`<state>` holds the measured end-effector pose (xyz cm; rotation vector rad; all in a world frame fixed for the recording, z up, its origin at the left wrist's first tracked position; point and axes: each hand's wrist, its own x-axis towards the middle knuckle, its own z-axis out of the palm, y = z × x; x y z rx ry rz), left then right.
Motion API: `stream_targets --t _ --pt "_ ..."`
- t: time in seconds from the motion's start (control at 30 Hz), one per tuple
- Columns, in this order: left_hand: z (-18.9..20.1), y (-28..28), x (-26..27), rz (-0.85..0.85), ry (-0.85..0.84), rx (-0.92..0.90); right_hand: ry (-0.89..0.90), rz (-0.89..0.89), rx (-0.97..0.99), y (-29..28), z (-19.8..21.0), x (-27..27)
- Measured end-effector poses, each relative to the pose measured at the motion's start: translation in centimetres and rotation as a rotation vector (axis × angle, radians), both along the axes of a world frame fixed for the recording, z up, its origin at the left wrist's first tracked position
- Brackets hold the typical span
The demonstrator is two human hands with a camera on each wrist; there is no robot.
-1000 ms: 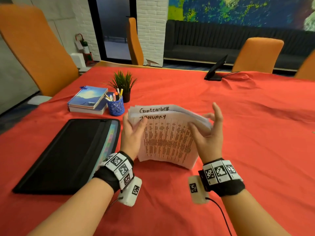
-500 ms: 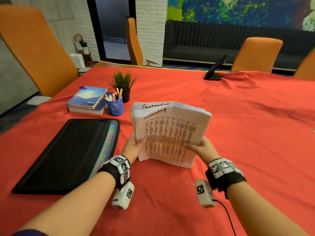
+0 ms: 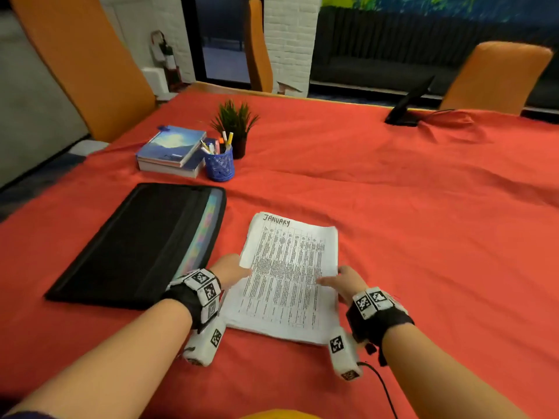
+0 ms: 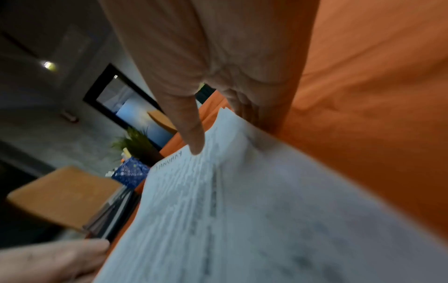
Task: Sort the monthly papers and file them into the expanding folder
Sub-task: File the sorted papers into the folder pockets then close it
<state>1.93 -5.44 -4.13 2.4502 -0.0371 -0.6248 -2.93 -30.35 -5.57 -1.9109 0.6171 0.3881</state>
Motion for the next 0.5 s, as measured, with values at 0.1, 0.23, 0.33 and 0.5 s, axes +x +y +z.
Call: stream_targets --t 0.1,0.23,0.33,0.5 --pt "0.8 2.0 0.1 0.214 -0.246 0.046 0.019 0.035 -0.229 0.0 -1.2 -1.1" --pt "1.7 4.7 1.9 0.379 -0.282 0.382 0.051 -0.006 -0.306 1.2 -0.6 -2.3" --pt "0.6 5.6 3.4 0.421 -0.026 0.469 0.072 -0.011 -0.402 1.7 -0.5 -1.9" --pt "-0.3 6.2 4.9 0.324 0.155 0.574 0.117 -0.033 -0.495 1.4 0.3 -1.5"
